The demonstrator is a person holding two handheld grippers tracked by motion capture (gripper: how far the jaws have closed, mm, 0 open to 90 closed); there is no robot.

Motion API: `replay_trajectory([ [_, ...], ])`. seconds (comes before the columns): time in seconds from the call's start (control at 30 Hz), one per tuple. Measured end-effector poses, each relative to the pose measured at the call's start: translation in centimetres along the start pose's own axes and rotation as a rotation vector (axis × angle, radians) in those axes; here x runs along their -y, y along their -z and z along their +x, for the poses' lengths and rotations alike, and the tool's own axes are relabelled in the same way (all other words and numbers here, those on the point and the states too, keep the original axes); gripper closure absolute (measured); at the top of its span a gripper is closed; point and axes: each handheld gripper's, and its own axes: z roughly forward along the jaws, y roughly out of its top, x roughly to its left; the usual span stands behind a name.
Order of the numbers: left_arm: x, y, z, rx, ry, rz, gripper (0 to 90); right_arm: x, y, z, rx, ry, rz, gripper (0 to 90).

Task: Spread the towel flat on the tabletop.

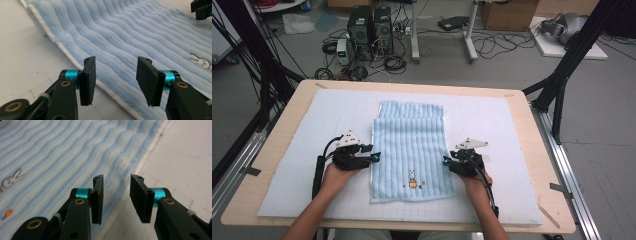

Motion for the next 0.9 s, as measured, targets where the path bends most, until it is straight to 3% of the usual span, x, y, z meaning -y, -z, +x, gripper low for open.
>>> replay_trajectory([
  [0.2, 1.0, 1.1, -1.4, 0.017, -0.014, 0.003, 49.7, 1.4, 1.6, 0.8, -0.035, -0.010, -0.016, 59.8],
  [0.4, 2.0, 2.4, -3.1, 0.059, -0.036, 0.005, 50.5, 2.5, 2.5, 2.8, -0.060, 0.025, -0.004, 59.6],
  [0.63, 3.0, 2.8, -5.2, 0.097, -0.107, 0.070, 58.9, 3.5, 3.0, 4.3, -0.065, 0.057, 0.039, 68.9],
  [0.73, 3.1, 2.5, -6.4, 0.057, -0.193, 0.113, 63.8, 3.6, 3.3, 4.4, -0.097, 0.046, 0.052, 80.8],
  [0.87, 3.3, 2.7, -6.5, 0.073, -0.176, 0.113, 84.3, 3.8, 3.7, 4.7, -0.105, 0.055, 0.068, 87.4],
  [0.9, 3.3, 2.8, -6.6, 0.072, -0.173, 0.113, 85.4, 3.8, 3.7, 4.8, -0.106, 0.055, 0.070, 87.6],
])
